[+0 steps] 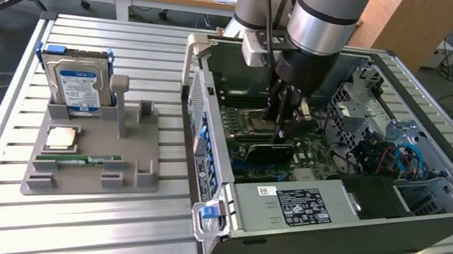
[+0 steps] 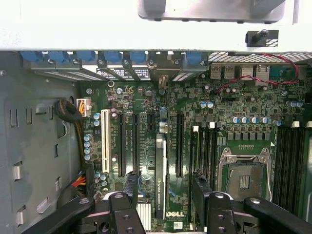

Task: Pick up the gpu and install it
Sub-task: 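Insert the gpu into the slot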

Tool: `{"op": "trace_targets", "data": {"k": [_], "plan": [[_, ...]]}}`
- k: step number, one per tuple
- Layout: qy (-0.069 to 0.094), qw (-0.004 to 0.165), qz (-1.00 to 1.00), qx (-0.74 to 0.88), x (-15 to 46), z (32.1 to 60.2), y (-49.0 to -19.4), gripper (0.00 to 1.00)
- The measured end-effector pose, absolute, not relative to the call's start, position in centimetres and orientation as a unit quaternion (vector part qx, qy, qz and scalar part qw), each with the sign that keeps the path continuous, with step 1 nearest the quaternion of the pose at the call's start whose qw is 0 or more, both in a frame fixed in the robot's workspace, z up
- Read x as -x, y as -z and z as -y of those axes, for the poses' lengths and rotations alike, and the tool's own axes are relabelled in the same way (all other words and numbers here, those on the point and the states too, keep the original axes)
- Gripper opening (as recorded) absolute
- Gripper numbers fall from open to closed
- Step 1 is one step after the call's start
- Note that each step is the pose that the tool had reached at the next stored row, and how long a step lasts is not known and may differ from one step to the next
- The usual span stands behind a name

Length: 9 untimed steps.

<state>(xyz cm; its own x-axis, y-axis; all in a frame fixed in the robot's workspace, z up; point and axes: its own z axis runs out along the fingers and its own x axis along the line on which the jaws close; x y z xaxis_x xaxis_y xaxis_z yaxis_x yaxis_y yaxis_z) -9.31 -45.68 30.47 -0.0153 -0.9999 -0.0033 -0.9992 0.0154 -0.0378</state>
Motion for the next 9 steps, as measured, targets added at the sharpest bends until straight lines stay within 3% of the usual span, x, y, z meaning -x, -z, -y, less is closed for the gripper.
{"op": "trace_targets", "data": {"k": [9], "plan": [[0.013,0.014,-0.712,0.702,9.31,45.67,-30.77,0.57]]}}
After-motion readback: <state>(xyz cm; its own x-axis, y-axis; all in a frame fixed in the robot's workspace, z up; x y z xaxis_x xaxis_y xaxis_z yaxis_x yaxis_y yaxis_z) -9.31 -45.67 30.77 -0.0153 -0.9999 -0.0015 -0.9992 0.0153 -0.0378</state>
